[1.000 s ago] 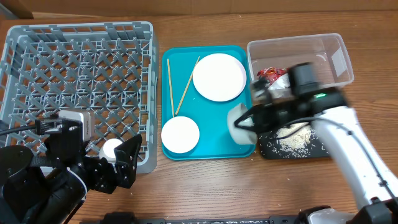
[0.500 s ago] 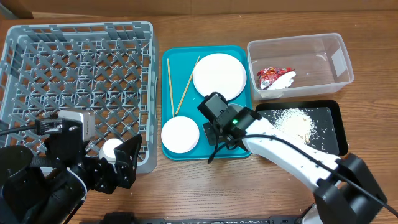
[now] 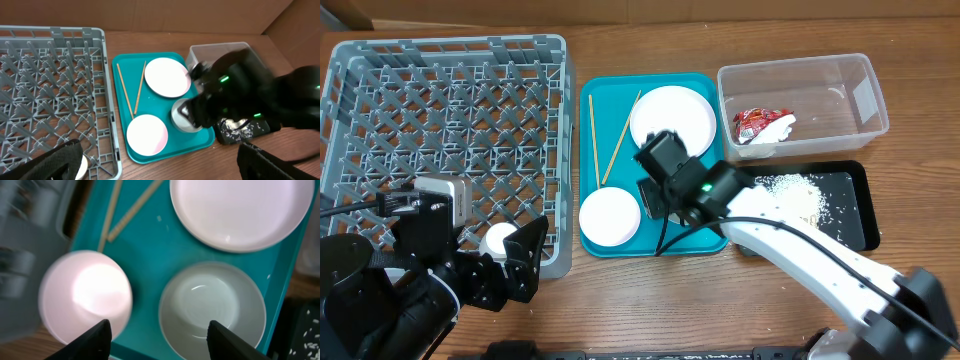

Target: Sort waste into correct bins and load items into the dishwasher

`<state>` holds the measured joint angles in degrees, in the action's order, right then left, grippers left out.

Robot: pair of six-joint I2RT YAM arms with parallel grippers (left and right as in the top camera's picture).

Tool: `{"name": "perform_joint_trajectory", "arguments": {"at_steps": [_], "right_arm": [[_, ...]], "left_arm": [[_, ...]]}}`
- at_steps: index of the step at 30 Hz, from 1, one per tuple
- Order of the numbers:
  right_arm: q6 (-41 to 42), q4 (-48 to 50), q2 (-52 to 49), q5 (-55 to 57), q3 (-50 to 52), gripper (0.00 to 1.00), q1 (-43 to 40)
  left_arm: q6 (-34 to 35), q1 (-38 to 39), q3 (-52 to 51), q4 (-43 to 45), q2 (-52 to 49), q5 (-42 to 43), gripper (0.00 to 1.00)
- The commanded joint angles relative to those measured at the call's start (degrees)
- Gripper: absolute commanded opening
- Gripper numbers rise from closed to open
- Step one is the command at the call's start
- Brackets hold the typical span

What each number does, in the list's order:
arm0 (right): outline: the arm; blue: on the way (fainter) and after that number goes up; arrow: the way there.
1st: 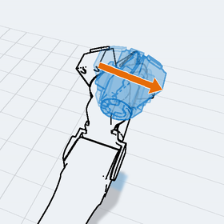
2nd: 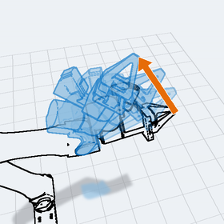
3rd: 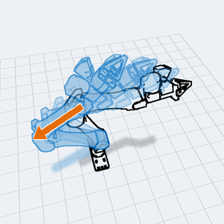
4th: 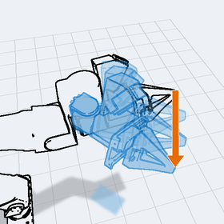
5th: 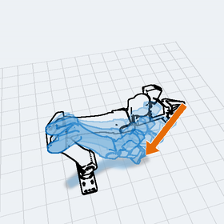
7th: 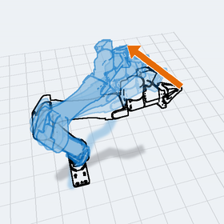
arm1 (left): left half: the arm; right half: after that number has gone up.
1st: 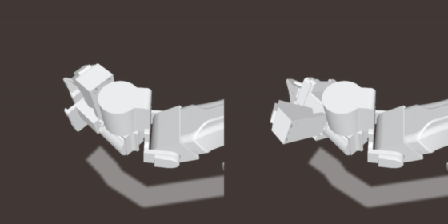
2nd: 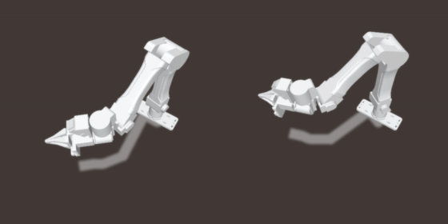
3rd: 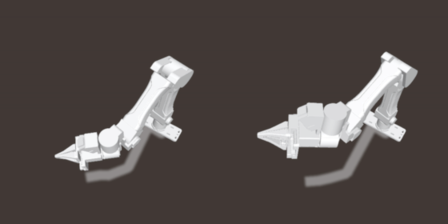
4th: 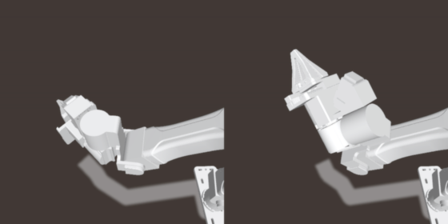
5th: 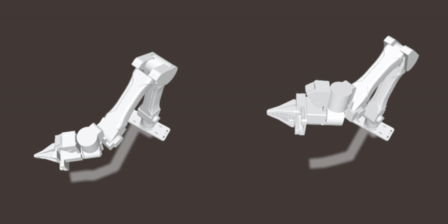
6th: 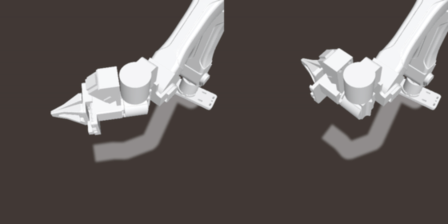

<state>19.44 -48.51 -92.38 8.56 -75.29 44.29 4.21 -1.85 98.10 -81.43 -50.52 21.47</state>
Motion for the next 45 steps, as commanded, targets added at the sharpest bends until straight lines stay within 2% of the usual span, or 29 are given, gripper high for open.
{"name": "perform_joint_trajectory", "arguments": {"at_steps": [1, 14, 15, 17, 18, 20, 21, 31, 45], "right_arm": [[0.13, -0.5, 4.9, 1.07, -4.24, 0.64, -1.42], [-0.13, -7.56, 8.07, 0.79, -4.94, 0.65, -8.09], [-0.11, -7.48, 8.07, 0.79, -4.94, 0.68, -8.09], [-0.11, -6.8, 8.07, 0.79, -4.94, 0.85, -8.0], [-0.09, -6.45, 8.07, 0.79, -4.94, 0.91, -8.0], [-0.07, -5.81, 8.07, 0.68, -4.94, 0.99, -8.0], [-0.07, -5.57, 8.07, 0.31, -4.94, 1.0, -8.0], [0.11, -2.95, 8.04, -3.78, -4.94, 1.0, -8.0], [0.13, -4.26, 8.04, -3.8, -4.94, 0.71, -8.0]], "left_arm": [[-1.03, 0.37, 0.52, 0.17, -0.09, 0.61, 1.0], [-1.03, 0.37, 0.52, 0.17, -0.09, 0.61, 1.0], [-1.03, 0.37, 0.52, 0.2, -0.09, 0.61, 1.0], [-1.03, 0.37, 0.52, 0.17, -0.09, 0.61, 1.0], [-1.03, 0.37, 0.52, 0.2, -0.09, 0.61, 1.0], [-1.01, 0.37, 0.52, 0.2, -0.09, 0.61, 1.0], [-1.03, 0.37, 0.52, 0.17, -0.09, 0.61, 1.0], [-0.79, 0.37, 0.52, 0.52, -0.09, 0.83, 1.0], [-0.81, 0.37, 0.52, 0.31, -0.09, 0.81, 1.0]]}}
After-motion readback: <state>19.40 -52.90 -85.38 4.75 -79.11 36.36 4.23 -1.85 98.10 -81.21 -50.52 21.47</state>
